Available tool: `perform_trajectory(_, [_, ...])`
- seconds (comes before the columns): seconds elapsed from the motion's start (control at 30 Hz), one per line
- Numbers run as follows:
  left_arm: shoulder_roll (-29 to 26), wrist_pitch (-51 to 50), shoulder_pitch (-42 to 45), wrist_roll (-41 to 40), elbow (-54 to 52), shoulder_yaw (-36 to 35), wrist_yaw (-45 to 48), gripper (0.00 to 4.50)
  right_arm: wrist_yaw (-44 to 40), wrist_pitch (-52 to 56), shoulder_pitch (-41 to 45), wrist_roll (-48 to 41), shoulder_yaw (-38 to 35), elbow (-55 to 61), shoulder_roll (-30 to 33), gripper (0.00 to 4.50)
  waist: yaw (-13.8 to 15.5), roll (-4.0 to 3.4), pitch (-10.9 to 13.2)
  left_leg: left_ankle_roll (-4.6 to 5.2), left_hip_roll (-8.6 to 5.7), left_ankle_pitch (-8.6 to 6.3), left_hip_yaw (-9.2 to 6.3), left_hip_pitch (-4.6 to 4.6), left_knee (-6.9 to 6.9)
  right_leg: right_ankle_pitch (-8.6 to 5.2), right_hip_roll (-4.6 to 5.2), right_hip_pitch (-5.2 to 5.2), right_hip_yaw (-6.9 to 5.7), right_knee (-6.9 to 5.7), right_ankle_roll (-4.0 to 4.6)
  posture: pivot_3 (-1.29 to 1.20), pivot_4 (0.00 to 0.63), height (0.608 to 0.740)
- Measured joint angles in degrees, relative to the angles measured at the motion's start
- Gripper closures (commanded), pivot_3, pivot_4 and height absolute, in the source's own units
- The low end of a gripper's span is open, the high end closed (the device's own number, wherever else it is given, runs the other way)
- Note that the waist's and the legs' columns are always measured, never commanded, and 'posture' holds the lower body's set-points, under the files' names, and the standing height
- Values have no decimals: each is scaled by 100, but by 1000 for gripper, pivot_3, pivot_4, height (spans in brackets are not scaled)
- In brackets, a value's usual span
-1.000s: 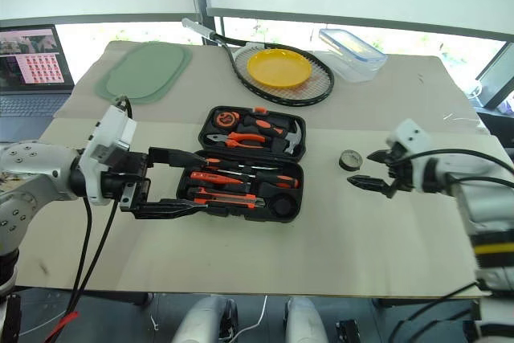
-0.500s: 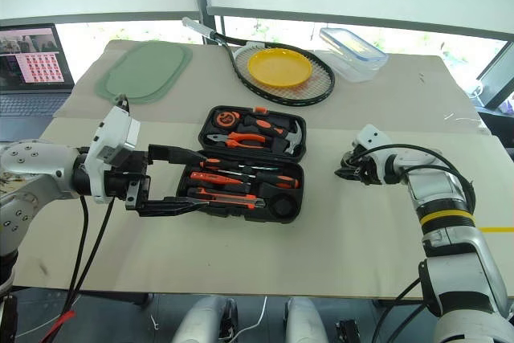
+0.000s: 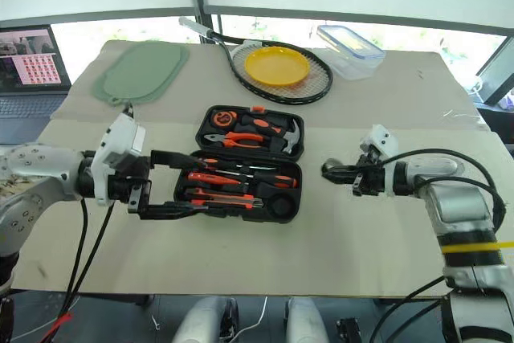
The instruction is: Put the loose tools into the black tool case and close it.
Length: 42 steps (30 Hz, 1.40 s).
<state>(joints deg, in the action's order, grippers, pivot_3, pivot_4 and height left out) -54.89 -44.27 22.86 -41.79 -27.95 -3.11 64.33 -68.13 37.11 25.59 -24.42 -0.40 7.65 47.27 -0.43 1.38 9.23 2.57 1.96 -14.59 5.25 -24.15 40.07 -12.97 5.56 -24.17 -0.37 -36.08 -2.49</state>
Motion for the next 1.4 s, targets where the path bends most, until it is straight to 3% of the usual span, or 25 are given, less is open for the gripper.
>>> perform_trajectory(0.23, [13, 216, -3, 154, 114, 91, 60, 0, 569, 185, -98, 247, 934, 1105, -345, 4401, 41, 1, 1, -2, -4, 1, 1, -2, 5, 1, 1, -4, 0, -1, 2, 0, 150, 738])
perform_trajectory(0.63, [47, 426, 13, 337, 182, 196, 91, 0, 743, -237, -117, 1089, 1844, 1166, -333, 4401, 103, 2, 1, -1, -4, 1, 4, -4, 5, 1, 0, -4, -3, 0, 2, 0, 150, 738])
perform_trajectory(0.93, [80, 437, 83, 353, 260, 211, 90, 0, 610, -404, -229, 1162, 1812, 1380, -201, 1377, 110, 2, 1, -1, -2, 1, 2, -5, 6, 0, -1, -3, -6, 1, 3, 0, 150, 738])
perform_trajectory(1.07, [82, 437, 83, 355, 287, 211, 87, 0, 466, 3, -194, 516, 1415, 1705, -199, 1377, 109, 2, 1, -2, -1, 2, -1, -4, 6, 0, -2, -2, -6, -1, 3, 0, 150, 738])
perform_trajectory(1.23, [264, 784, 1, 926, 978, 198, -336, 0, 536, 557, 28, -264, 233, 1566, -21, 1377, 131, 2, 1, -1, -3, 1, 0, 2, 6, 1, -1, 6, -9, 2, 4, 0, 150, 738])
perform_trajectory(1.3, [417, 971, -126, 1355, 1506, 212, -738, 0, 623, 598, -36, -342, -120, 1246, 86, 1883, 131, 3, 1, -1, -3, 1, 2, -2, 6, 1, 0, 4, -10, 3, 4, 0, 150, 738])
perform_trajectory(1.4, [510, 1306, -339, 1951, 2030, 280, -1143, 645, 823, 583, -252, -310, -409, 750, 119, 2747, 115, 4, 1, 0, -2, 1, 6, -7, 2, 2, 0, -4, -10, 5, 5, 0, 150, 738])
